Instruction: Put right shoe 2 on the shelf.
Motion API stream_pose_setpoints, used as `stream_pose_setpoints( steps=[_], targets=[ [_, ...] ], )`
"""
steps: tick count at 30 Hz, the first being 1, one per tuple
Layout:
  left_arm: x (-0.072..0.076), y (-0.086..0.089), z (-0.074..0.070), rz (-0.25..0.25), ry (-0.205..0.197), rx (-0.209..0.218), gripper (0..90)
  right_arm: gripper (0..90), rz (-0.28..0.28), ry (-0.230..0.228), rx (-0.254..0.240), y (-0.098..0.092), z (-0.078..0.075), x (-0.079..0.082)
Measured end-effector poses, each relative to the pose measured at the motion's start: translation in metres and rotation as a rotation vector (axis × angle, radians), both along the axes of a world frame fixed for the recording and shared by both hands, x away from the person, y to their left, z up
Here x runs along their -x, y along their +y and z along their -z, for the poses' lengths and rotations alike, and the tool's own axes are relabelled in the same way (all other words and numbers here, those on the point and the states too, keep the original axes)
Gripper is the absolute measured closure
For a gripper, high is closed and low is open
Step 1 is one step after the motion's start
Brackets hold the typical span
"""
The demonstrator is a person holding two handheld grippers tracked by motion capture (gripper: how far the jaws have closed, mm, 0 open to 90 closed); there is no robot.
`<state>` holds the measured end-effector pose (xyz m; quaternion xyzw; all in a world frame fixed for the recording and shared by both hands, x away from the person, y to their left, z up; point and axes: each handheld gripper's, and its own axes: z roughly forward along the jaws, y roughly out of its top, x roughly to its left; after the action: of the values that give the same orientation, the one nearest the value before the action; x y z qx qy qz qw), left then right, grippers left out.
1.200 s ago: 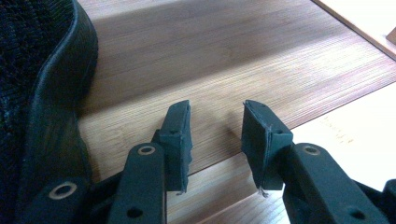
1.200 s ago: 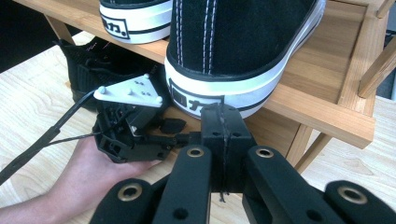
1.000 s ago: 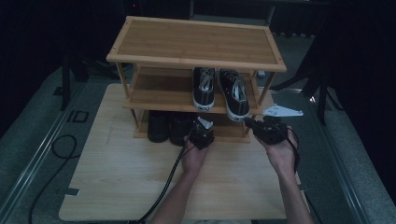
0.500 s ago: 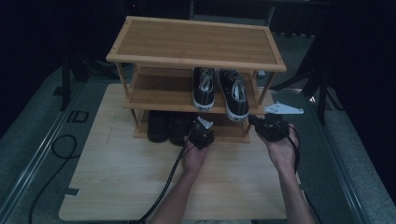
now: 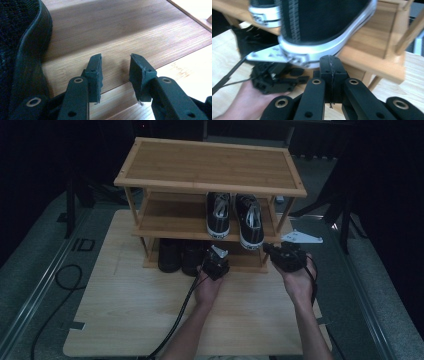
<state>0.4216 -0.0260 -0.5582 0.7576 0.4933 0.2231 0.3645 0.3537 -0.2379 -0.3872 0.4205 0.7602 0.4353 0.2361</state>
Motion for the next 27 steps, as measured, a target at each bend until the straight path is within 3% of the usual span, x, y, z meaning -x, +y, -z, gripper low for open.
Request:
stream_pose_setpoints(
  steps=[3, 12, 27],
  targets=[
    [0.000, 0.000, 0.000, 0.000, -0.001, -0.001, 62.8, 90.0, -0.032, -0.011, 0.011, 0.005, 0.002, 0.007],
    [0.000, 0.001, 0.000, 0.005, 0.003, -0.012, 62.8, 89.8, -0.054, -0.021, 0.008, 0.010, -0.001, 0.012],
    [0.000, 0.000, 0.000, 0.002, 0.000, -0.004, 62.8, 90.0, -0.066, -0.018, 0.023, 0.013, -0.003, 0.002]
  ],
)
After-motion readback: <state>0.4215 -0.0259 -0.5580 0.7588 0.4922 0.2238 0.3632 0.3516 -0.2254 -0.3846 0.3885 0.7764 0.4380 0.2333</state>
